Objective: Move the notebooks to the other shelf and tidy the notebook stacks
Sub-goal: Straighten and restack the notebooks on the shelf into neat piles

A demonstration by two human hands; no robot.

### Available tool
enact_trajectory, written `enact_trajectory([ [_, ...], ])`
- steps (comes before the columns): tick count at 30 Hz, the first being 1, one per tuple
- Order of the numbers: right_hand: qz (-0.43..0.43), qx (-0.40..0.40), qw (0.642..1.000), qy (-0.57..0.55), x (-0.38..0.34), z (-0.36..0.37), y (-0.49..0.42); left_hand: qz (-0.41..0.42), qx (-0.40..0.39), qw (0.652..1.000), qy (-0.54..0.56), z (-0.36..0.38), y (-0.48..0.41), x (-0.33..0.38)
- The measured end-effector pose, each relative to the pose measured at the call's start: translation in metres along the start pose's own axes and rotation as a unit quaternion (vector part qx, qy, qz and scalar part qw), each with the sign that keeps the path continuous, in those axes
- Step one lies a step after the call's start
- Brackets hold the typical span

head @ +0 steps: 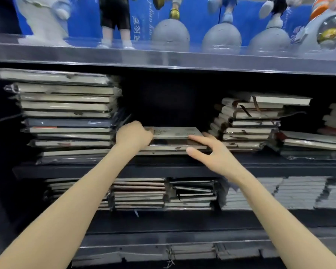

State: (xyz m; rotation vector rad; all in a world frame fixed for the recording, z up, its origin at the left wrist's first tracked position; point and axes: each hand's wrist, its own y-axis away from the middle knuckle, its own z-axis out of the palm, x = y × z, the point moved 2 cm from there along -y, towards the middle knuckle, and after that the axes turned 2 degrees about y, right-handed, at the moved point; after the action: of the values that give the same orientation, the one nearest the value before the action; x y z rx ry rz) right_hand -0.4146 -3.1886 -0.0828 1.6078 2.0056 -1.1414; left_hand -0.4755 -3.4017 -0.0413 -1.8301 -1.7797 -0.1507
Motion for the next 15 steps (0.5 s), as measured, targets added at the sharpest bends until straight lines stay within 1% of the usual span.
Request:
enact_trajectory([
  [1,-0.013,0.030,0.998,0.045,0.000,0.002,-0.001,0.032,0.038,0.996,-0.077,-0.002,0.007,0.003],
  [2,-0.027,0.061,0.992,0.103,-0.001,0.004,-0.003,0.065,0.084,0.987,-0.119,-0.002,0.016,0.005],
  [3,-0.039,0.086,0.982,0.165,-0.001,0.006,-0.007,0.101,0.118,0.979,-0.128,0.001,0.024,0.006],
  [4,-0.051,0.104,0.970,0.215,-0.002,0.009,-0.013,0.140,0.128,0.976,-0.107,0.005,0.030,0.006],
  [5,-0.056,0.112,0.963,0.240,-0.003,0.013,-0.018,0.175,0.116,0.975,-0.072,0.009,0.033,0.005],
  [6,-0.048,0.112,0.963,0.242,-0.004,0.015,-0.024,0.202,0.091,0.974,-0.051,0.013,0.032,0.004],
  [8,-0.026,0.096,0.971,0.216,-0.005,0.022,-0.036,0.232,0.066,0.968,-0.072,0.022,0.021,-0.003],
  [12,-0.006,0.052,0.985,0.165,-0.005,0.028,-0.057,0.244,0.079,0.962,-0.095,0.029,0.000,-0.014],
  [15,-0.001,0.036,0.990,0.134,-0.003,0.027,-0.053,0.244,0.077,0.960,-0.117,0.033,-0.003,-0.014],
])
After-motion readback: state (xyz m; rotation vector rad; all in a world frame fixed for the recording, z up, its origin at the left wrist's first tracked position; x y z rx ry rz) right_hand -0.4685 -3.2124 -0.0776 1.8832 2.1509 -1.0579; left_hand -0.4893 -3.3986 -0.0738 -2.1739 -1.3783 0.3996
